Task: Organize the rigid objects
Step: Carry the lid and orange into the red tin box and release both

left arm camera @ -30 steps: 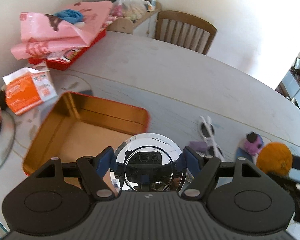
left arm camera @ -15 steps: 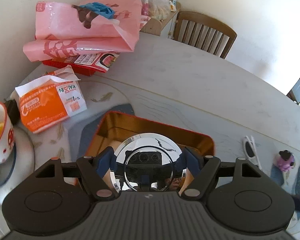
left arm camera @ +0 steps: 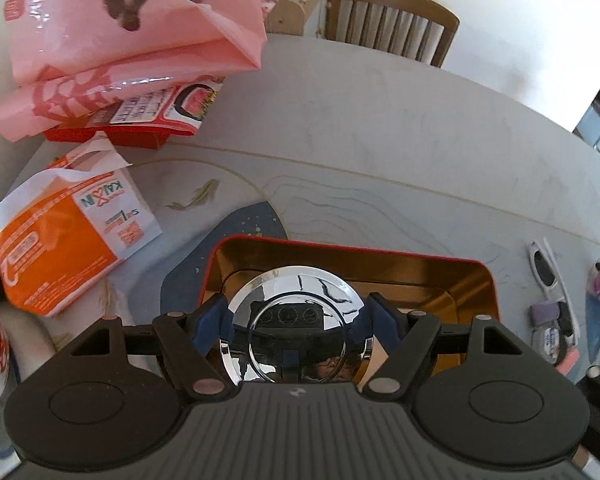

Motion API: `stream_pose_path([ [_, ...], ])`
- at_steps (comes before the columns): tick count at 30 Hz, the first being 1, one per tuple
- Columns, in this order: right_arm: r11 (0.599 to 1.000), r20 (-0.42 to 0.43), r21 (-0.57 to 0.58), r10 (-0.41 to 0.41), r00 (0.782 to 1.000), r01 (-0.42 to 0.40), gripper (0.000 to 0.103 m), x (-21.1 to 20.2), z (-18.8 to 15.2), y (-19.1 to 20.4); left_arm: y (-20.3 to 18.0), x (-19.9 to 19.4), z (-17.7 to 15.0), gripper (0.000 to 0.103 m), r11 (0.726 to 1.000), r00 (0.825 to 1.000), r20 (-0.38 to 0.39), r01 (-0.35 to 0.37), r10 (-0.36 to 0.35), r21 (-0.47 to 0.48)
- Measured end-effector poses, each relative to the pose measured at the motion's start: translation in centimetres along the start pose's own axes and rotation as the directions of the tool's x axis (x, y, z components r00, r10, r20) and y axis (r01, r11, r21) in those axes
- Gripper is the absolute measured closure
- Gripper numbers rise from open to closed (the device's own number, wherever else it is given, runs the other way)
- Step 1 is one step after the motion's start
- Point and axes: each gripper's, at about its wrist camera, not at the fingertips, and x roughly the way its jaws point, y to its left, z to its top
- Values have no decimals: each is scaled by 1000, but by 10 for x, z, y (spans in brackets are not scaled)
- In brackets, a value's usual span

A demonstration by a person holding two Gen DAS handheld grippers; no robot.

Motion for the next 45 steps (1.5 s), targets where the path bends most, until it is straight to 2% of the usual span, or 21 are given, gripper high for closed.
stream_pose_path([
  [12,1000,-83,10,24,996,-23,51,44,2,21,-3,24,2,27,996,998,-47,42,-38,76],
  [22,1000,-96,18,-5,995,7,50,48,0,23,-10,36,4,27,991,997,-61,62,-55,116],
  [25,1000,-74,13,-16,997,17,47,38,1,21,-12,38,4,27,990,996,-66,63,-55,123],
  [29,1000,-45,8,-25,999,25,38,24,2,27,-12,40,6,27,989,995,-72,72,-63,125],
  [35,999,1,49,-25,1000,25,38,-7,-5,17,-14,41,5,27,987,995,-75,82,-72,136],
  [40,994,40,102,-38,998,34,38,-30,-11,3,-9,38,4,25,990,993,-79,94,-87,102],
  [45,987,71,149,-68,995,57,37,-54,-16,-12,-10,22,1,25,991,995,-51,92,-88,97],
])
